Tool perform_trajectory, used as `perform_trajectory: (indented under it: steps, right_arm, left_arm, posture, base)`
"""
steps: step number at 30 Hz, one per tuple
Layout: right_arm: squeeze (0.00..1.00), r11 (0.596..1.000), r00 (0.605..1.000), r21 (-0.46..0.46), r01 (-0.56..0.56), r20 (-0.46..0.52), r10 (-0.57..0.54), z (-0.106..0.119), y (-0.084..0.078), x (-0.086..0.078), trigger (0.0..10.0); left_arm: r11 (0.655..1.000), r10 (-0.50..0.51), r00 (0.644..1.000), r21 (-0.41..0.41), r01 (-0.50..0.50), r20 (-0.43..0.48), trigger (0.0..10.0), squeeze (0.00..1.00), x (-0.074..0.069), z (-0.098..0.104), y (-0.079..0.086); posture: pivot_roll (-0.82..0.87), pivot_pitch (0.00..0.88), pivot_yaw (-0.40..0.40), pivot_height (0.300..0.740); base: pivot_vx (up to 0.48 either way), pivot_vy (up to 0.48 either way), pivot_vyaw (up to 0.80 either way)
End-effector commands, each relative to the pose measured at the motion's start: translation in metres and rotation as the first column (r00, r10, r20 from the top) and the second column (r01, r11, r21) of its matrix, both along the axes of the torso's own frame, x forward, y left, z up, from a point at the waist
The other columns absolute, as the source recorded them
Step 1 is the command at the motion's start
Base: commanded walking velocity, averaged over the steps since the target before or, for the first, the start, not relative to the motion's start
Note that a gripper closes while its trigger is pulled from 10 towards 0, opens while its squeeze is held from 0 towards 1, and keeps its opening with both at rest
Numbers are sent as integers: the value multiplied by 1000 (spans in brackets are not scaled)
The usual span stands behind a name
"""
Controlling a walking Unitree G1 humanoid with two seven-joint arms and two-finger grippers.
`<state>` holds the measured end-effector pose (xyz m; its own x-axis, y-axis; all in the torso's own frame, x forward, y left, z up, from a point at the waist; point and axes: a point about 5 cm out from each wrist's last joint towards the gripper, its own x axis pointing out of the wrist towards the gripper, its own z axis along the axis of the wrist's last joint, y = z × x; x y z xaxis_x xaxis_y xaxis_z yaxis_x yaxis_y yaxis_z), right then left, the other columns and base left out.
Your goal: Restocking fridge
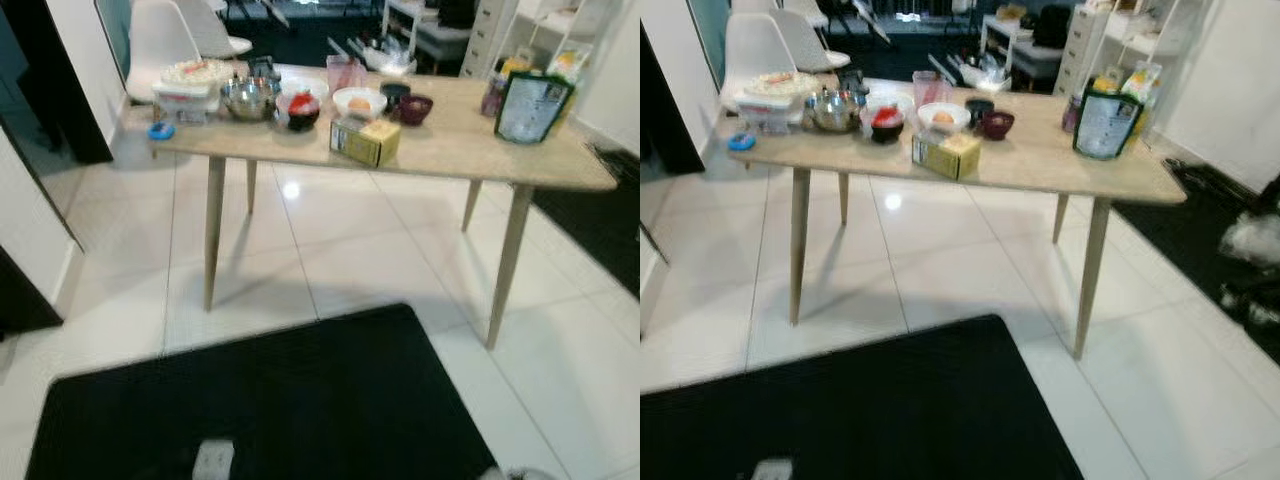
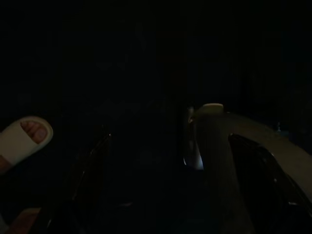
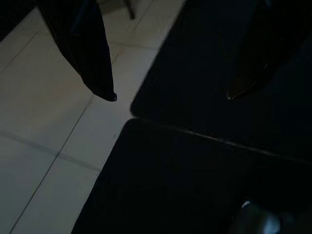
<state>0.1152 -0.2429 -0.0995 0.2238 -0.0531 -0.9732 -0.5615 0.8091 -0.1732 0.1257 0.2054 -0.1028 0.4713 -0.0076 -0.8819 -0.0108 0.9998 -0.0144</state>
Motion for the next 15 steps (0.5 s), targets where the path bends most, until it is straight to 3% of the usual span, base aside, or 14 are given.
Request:
perform_trajectory:
  steps: [1,15]
  right_arm:
    - [0,1000,1000,0,-3,14,3,1,0,4,10000]
    - [0,1000,1000,7,4,12,-4,0,3,2,10000]
  left_arm:
    - [1000,3,1000,-1,-3,-27,10000,0,-8,-3,0]
    - [1000,-5,1000,2,5,-27,10000,0,-8,-2,2]
  posture:
    - [-24,0,-47,740]
    - [-33,0,-36,740]
  base:
    - [345,0,0]
    - [349,0,0]
